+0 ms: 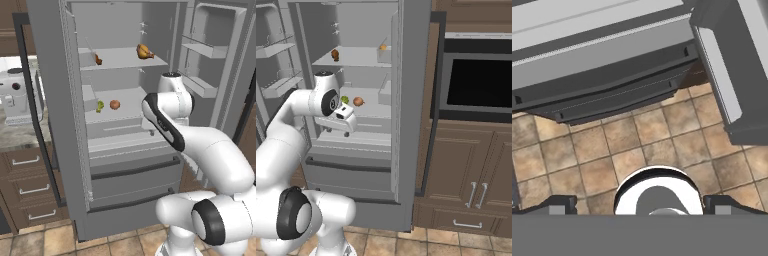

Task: Gather the broccoli and onion from the fridge and place them on a tray on the dining counter. Then gather the chicken drumsticks from the fridge and place them on the other tray.

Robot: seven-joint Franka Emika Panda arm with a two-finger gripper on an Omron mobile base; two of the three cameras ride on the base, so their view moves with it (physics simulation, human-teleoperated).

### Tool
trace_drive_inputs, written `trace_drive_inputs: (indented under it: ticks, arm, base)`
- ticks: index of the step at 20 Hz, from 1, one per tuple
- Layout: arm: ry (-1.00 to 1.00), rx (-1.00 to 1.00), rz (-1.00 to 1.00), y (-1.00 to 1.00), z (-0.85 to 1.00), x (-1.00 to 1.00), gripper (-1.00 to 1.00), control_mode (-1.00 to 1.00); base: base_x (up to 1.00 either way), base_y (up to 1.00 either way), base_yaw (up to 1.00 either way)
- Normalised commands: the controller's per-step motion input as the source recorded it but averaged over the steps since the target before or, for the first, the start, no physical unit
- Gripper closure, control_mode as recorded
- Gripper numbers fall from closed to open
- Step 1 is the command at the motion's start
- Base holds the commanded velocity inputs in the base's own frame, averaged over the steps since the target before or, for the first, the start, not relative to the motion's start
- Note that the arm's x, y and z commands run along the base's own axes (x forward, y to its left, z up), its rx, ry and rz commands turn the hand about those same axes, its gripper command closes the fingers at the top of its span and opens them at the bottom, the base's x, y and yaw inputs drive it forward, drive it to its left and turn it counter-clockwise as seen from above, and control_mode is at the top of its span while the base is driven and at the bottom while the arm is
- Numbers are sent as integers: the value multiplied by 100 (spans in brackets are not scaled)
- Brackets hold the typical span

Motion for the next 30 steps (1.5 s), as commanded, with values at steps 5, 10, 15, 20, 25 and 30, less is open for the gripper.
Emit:
trace_drive_inputs:
  ticks: [5, 10, 15, 20, 25, 30]
  arm:
    - [1, 0, 4, 0, -30, 10, -100, -100]
    - [1, 0, 3, 10, -37, -16, -100, -100]
    - [0, 0, 0, 4, -13, -8, -100, 100]
    - [0, 0, 0, 0, 0, 0, -100, 100]
    - [0, 0, 0, 0, 0, 0, -100, 100]
    - [0, 0, 0, 0, 0, 0, -100, 100]
  base:
    - [0, 0, 0]
    - [0, 0, 0]
    - [0, 0, 0]
    - [26, 4, 0]
    - [79, 1, 0]
    - [75, 0, 0]
